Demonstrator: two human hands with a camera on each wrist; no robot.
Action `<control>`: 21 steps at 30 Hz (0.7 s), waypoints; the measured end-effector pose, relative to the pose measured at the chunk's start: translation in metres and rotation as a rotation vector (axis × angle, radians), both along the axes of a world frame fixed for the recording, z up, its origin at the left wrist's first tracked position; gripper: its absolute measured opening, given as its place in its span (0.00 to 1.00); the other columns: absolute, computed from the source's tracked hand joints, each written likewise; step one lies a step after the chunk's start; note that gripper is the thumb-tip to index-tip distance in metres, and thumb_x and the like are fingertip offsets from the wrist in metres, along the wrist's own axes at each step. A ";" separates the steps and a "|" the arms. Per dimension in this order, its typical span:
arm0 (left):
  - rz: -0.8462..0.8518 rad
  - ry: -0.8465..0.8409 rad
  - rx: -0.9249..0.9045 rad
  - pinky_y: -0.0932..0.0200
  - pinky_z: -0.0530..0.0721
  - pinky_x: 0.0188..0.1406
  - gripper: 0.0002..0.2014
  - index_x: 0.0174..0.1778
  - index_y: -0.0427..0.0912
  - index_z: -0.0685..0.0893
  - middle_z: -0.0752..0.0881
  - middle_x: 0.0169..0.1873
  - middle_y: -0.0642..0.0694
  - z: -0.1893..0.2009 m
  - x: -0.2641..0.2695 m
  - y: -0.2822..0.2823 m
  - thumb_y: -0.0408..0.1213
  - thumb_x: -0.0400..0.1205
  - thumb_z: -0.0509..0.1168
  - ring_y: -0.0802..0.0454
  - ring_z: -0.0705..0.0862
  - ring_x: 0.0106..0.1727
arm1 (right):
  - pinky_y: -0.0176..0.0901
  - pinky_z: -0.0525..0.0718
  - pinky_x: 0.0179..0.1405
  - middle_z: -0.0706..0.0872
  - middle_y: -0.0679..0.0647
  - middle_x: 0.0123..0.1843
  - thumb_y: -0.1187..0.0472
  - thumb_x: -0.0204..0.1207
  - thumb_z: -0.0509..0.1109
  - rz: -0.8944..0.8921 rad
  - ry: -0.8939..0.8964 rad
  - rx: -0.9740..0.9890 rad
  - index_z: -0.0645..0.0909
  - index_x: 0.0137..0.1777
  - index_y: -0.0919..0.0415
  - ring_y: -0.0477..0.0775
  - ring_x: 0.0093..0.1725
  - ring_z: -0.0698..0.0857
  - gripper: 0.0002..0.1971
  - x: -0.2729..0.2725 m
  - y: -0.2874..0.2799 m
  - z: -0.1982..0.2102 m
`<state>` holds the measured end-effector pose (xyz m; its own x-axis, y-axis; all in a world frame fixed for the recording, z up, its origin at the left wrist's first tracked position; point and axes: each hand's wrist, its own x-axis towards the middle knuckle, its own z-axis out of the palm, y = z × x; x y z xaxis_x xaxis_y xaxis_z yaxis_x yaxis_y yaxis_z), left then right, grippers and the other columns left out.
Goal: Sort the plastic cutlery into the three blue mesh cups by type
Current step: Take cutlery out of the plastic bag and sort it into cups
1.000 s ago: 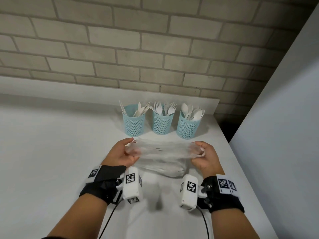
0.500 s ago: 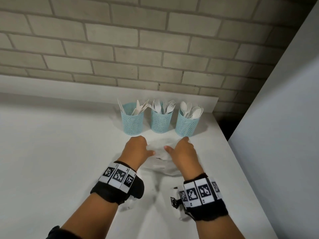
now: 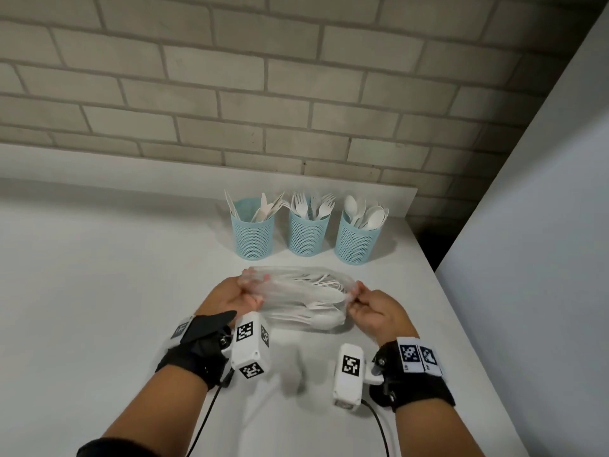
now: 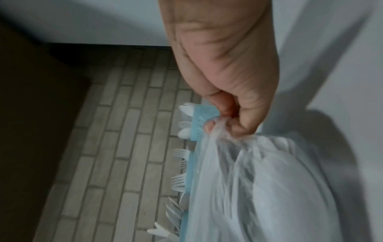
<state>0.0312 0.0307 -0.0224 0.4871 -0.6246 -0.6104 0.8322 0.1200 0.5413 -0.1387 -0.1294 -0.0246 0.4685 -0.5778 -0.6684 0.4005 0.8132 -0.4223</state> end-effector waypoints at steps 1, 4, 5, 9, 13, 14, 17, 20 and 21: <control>-0.028 -0.019 0.002 0.69 0.78 0.13 0.14 0.37 0.42 0.73 0.81 0.12 0.49 -0.004 -0.002 0.001 0.32 0.88 0.49 0.60 0.79 0.13 | 0.32 0.82 0.50 0.82 0.61 0.50 0.78 0.81 0.48 -0.080 -0.083 0.106 0.74 0.61 0.68 0.52 0.48 0.81 0.17 0.000 -0.002 -0.003; -0.032 -0.048 0.065 0.68 0.80 0.17 0.13 0.39 0.38 0.73 0.79 0.13 0.47 -0.011 0.000 0.003 0.42 0.85 0.56 0.55 0.78 0.14 | 0.29 0.77 0.50 0.80 0.62 0.46 0.75 0.81 0.49 -0.212 -0.179 0.211 0.74 0.61 0.72 0.50 0.47 0.76 0.14 -0.004 -0.005 0.000; -0.033 0.006 0.050 0.69 0.77 0.18 0.14 0.41 0.37 0.73 0.75 0.15 0.45 -0.010 0.004 0.003 0.46 0.83 0.59 0.56 0.74 0.12 | 0.34 0.81 0.44 0.81 0.63 0.52 0.73 0.82 0.52 -0.178 -0.152 0.148 0.72 0.66 0.71 0.53 0.49 0.78 0.15 -0.005 -0.007 0.001; -0.204 -0.499 0.292 0.59 0.84 0.34 0.25 0.65 0.41 0.71 0.77 0.57 0.38 0.004 0.010 0.002 0.50 0.77 0.69 0.51 0.82 0.40 | 0.49 0.81 0.49 0.77 0.60 0.63 0.64 0.82 0.62 0.161 0.302 -0.489 0.78 0.64 0.59 0.57 0.54 0.80 0.13 -0.005 -0.004 0.009; -0.375 -1.261 0.704 0.50 0.78 0.63 0.20 0.56 0.52 0.72 0.66 0.58 0.43 0.017 -0.009 0.002 0.52 0.74 0.71 0.41 0.76 0.57 | 0.43 0.78 0.58 0.88 0.50 0.50 0.61 0.76 0.69 0.356 0.687 -1.188 0.88 0.42 0.52 0.53 0.56 0.85 0.06 0.002 0.012 0.021; -0.410 -1.329 0.679 0.56 0.78 0.58 0.15 0.50 0.50 0.75 0.69 0.56 0.43 0.020 -0.014 0.000 0.48 0.75 0.72 0.43 0.77 0.55 | 0.41 0.77 0.57 0.89 0.51 0.50 0.61 0.76 0.69 0.469 0.764 -1.277 0.89 0.46 0.55 0.53 0.56 0.85 0.07 0.004 0.016 0.019; -0.549 -1.435 0.628 0.66 0.72 0.46 0.02 0.41 0.44 0.85 0.82 0.51 0.46 0.018 -0.022 -0.005 0.34 0.76 0.71 0.49 0.80 0.56 | 0.38 0.76 0.55 0.87 0.61 0.59 0.66 0.80 0.61 0.659 1.019 -1.428 0.86 0.58 0.64 0.58 0.59 0.84 0.14 0.012 0.022 0.006; -0.593 -1.381 0.682 0.67 0.72 0.45 0.12 0.55 0.42 0.86 0.80 0.60 0.46 0.014 -0.023 -0.005 0.26 0.79 0.63 0.50 0.79 0.56 | 0.40 0.75 0.59 0.82 0.65 0.66 0.73 0.80 0.55 0.660 1.041 -1.365 0.81 0.63 0.68 0.61 0.64 0.81 0.17 0.013 0.019 0.004; -0.583 -1.344 0.654 0.68 0.74 0.41 0.15 0.59 0.42 0.84 0.78 0.61 0.46 0.014 -0.021 -0.003 0.26 0.79 0.61 0.51 0.79 0.53 | 0.41 0.74 0.64 0.80 0.64 0.69 0.72 0.81 0.55 0.656 1.005 -1.335 0.78 0.67 0.68 0.61 0.68 0.79 0.18 0.012 0.016 0.006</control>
<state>0.0102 0.0275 -0.0086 0.6655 -0.7242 -0.1807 -0.4200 -0.5635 0.7114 -0.1268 -0.1135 -0.0189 0.5694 -0.8163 -0.0972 -0.6122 -0.3422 -0.7128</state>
